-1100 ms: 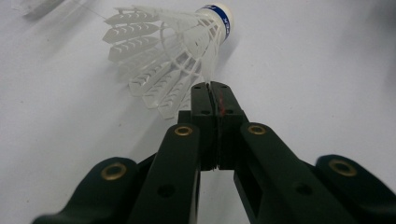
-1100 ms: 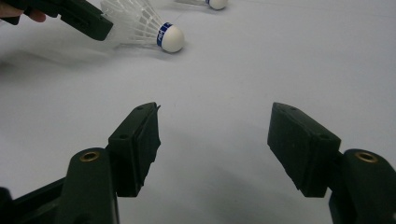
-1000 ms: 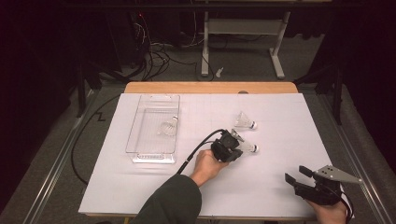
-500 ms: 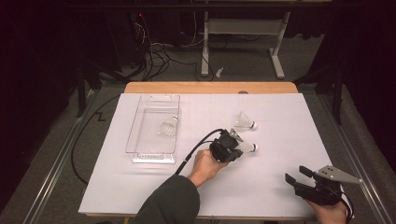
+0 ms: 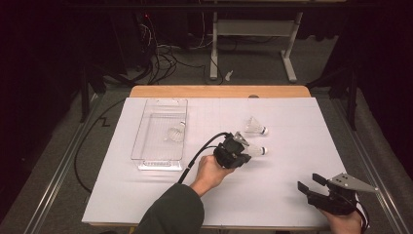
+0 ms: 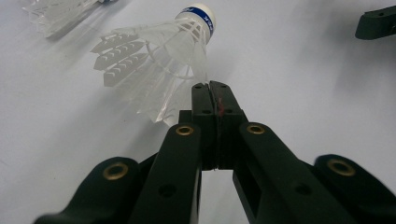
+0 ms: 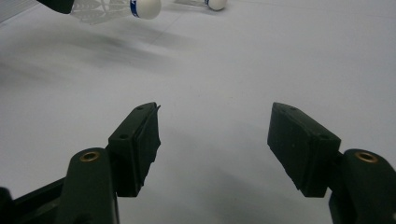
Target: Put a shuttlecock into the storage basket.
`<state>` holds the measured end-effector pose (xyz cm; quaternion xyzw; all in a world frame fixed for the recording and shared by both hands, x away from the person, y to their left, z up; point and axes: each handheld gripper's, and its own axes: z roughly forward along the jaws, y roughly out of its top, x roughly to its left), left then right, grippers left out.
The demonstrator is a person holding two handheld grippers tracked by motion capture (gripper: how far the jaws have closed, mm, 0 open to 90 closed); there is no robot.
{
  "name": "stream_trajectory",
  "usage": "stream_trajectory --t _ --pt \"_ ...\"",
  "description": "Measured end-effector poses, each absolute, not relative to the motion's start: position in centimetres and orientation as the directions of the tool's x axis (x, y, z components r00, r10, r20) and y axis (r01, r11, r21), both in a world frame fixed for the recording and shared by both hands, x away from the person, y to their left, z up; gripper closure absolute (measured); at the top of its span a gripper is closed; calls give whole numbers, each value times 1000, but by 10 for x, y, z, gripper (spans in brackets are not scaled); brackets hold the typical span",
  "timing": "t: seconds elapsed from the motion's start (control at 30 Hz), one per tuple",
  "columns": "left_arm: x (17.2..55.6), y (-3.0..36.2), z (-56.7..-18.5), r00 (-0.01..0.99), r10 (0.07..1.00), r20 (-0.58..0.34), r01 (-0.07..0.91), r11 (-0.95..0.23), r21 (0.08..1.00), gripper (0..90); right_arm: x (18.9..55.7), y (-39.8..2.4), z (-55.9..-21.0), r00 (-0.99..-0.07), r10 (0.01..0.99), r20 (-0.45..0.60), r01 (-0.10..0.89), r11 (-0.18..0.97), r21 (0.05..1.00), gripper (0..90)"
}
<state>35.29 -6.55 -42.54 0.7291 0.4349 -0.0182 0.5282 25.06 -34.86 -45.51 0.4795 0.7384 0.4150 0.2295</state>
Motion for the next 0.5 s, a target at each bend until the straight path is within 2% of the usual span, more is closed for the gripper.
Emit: stream_trajectory --t 0.5 --pt "347 -42 -417 603 623 -499 650 -20 760 900 250 -348 -455 -428 902 58 520 193 832 343"
